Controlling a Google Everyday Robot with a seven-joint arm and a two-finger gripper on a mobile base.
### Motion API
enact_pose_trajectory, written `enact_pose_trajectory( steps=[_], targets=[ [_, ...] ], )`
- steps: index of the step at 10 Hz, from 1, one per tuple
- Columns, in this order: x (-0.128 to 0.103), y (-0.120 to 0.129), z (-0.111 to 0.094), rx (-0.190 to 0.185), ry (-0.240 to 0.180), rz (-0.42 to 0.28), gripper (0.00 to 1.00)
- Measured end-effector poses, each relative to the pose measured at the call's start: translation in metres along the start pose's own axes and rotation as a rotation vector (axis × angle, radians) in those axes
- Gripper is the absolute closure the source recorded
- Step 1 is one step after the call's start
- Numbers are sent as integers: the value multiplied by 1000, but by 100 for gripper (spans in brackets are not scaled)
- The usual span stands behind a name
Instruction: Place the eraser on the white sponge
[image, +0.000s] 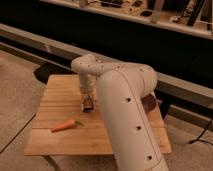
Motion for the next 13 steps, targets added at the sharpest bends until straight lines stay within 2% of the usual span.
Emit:
enact_pose_trajectory(
  steps=[2, 3, 7, 9, 10, 11, 13],
  targets=[
    [-2, 2, 0, -5, -2, -9, 98],
    [-1, 1, 1, -4, 0, -10, 93],
    [3, -1, 7, 0, 12, -12, 55],
    [4, -1, 9, -2, 14, -12, 31],
    [5, -1, 10, -4, 15, -11, 24],
    [4, 0, 9, -7, 13, -9, 20],
    [3, 0, 9, -16, 10, 0, 20]
  ],
)
